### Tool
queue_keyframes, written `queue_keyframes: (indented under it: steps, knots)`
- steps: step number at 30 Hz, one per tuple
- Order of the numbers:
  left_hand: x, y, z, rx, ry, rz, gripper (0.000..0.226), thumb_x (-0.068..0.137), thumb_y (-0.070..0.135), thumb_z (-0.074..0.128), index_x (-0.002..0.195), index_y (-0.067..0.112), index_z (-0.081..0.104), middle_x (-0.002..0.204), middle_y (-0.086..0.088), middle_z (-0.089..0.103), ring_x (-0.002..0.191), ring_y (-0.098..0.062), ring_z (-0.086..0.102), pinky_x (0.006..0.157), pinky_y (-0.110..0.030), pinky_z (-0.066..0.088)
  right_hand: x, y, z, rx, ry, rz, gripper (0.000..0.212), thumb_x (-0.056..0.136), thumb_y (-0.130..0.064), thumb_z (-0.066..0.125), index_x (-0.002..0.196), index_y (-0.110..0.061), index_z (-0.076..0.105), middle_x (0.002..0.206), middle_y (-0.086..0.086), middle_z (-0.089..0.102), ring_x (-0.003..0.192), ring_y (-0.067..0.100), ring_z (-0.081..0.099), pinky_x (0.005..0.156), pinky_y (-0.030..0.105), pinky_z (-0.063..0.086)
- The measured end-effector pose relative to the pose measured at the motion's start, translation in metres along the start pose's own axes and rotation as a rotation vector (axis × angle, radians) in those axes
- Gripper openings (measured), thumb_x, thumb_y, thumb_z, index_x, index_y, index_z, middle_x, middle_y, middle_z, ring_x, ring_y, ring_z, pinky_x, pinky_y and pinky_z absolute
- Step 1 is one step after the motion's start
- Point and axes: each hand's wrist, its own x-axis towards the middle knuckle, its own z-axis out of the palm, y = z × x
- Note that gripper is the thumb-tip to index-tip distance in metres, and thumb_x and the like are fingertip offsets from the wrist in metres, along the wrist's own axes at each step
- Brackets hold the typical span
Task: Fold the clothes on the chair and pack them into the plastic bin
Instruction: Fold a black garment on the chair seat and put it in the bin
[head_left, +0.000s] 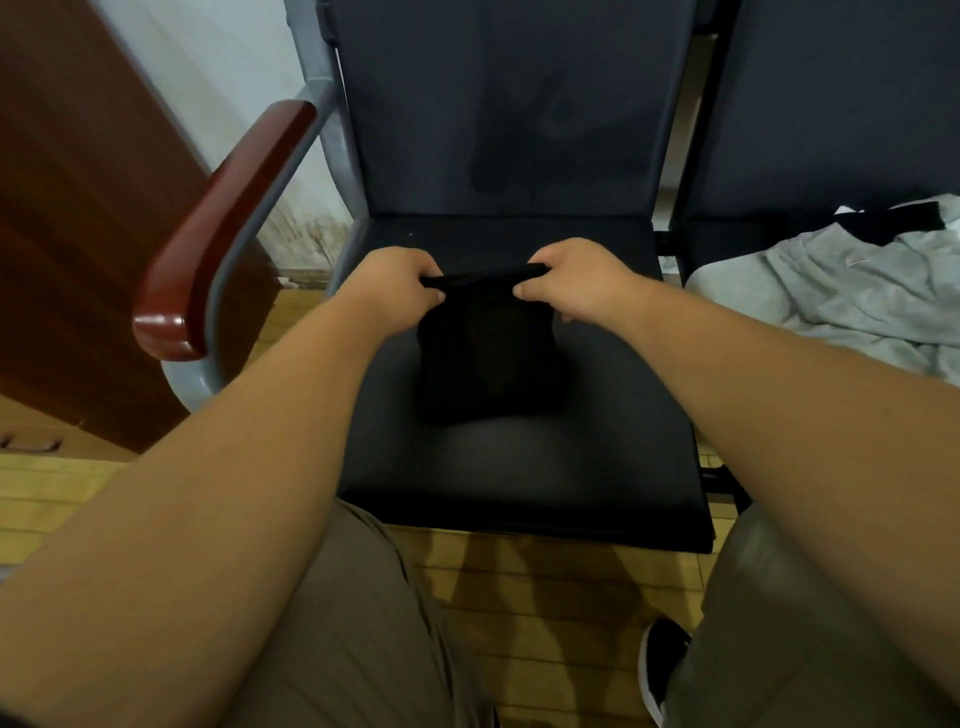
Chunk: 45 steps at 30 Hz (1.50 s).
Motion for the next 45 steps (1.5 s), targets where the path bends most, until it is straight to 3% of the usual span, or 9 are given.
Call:
queue_keyframes:
  steps: [7,11,17,21,27,31,35,41,45]
  knots:
    - [0.027,-0.008,0.024,0.101,-0.108,-0.031,0.008,0.099,0.031,0.07,0.107,0.029,0.072,0.107,0.0,0.067,0.103,-0.024,0.063,0.091,-0.039,0.053,0.031,0.021,0.014,-0.157,-0.022,0.032,0.022,0.095,-0.038,0.074,0.114,-0.027,0.073,0.105,-0.006,0.064,0.1,0.016,0.062,0.082,0.033,0.052]
    - [0.033,-0.005,0.033,0.135,-0.147,-0.045,0.023,0.102,0.033,0.067,0.123,0.023,0.071,0.118,-0.006,0.067,0.113,-0.03,0.062,0.096,-0.041,0.052,0.038,0.036,0.02,-0.246,-0.015,-0.005,0.024,0.096,-0.044,0.074,0.118,-0.036,0.07,0.12,-0.002,0.047,0.106,0.018,0.053,0.086,0.032,0.042]
    - [0.04,-0.003,0.033,0.107,-0.192,-0.096,0.059,0.091,0.043,0.081,0.138,0.015,0.06,0.129,-0.009,0.063,0.12,-0.03,0.059,0.091,-0.037,0.046,0.042,0.039,0.021,-0.279,-0.041,-0.022,0.051,0.093,-0.042,0.079,0.14,-0.035,0.061,0.136,-0.001,0.054,0.125,0.022,0.056,0.099,0.034,0.047]
    - [0.036,-0.001,0.029,0.071,-0.241,-0.114,0.046,0.086,0.036,0.086,0.124,0.016,0.07,0.115,-0.006,0.069,0.108,-0.027,0.064,0.092,-0.037,0.051,0.036,0.032,0.021,-0.295,-0.066,0.011,0.061,0.094,-0.038,0.079,0.149,-0.025,0.056,0.145,0.002,0.056,0.133,0.024,0.055,0.102,0.032,0.045]
    - [0.01,0.01,0.006,-0.081,-0.208,-0.112,0.026,0.079,0.026,0.09,0.094,0.023,0.069,0.097,-0.003,0.07,0.085,-0.016,0.064,0.066,-0.03,0.047,0.012,0.011,0.007,-0.213,-0.074,0.003,0.017,0.091,-0.032,0.079,0.106,-0.029,0.072,0.104,-0.008,0.063,0.098,0.015,0.063,0.068,0.027,0.043]
    - [-0.022,0.02,-0.019,-0.14,-0.169,-0.061,0.029,0.078,0.025,0.085,0.099,0.02,0.066,0.097,-0.004,0.07,0.087,-0.021,0.066,0.066,-0.032,0.049,-0.022,-0.009,-0.007,-0.157,-0.012,-0.045,0.024,0.09,-0.032,0.077,0.112,-0.031,0.068,0.11,-0.005,0.059,0.094,0.014,0.061,0.069,0.027,0.045]
    - [-0.057,0.027,-0.047,-0.142,-0.14,0.007,0.028,0.083,0.022,0.083,0.104,0.014,0.066,0.095,-0.004,0.07,0.084,-0.019,0.064,0.069,-0.034,0.05,-0.058,-0.029,-0.016,-0.083,-0.021,-0.062,0.025,0.095,-0.026,0.071,0.117,-0.033,0.062,0.091,0.004,0.072,0.065,0.016,0.071,0.056,0.031,0.058]
    - [-0.118,0.006,-0.091,-0.181,-0.028,0.011,0.037,0.086,0.014,0.082,0.12,0.026,0.071,0.106,0.005,0.073,0.096,-0.014,0.069,0.079,-0.029,0.054,-0.092,-0.085,-0.01,-0.01,0.04,-0.195,0.027,0.095,-0.011,0.065,0.106,-0.036,0.068,0.096,-0.003,0.075,0.074,0.011,0.077,0.069,0.033,0.063]
    - [-0.169,-0.023,-0.124,-0.164,0.049,-0.04,0.019,0.087,0.018,0.082,0.103,0.027,0.077,0.095,0.004,0.073,0.093,-0.015,0.069,0.077,-0.033,0.051,-0.103,-0.138,0.018,0.009,0.007,-0.27,0.029,0.091,-0.007,0.064,0.103,-0.032,0.073,0.096,-0.003,0.077,0.078,0.009,0.077,0.074,0.031,0.064]
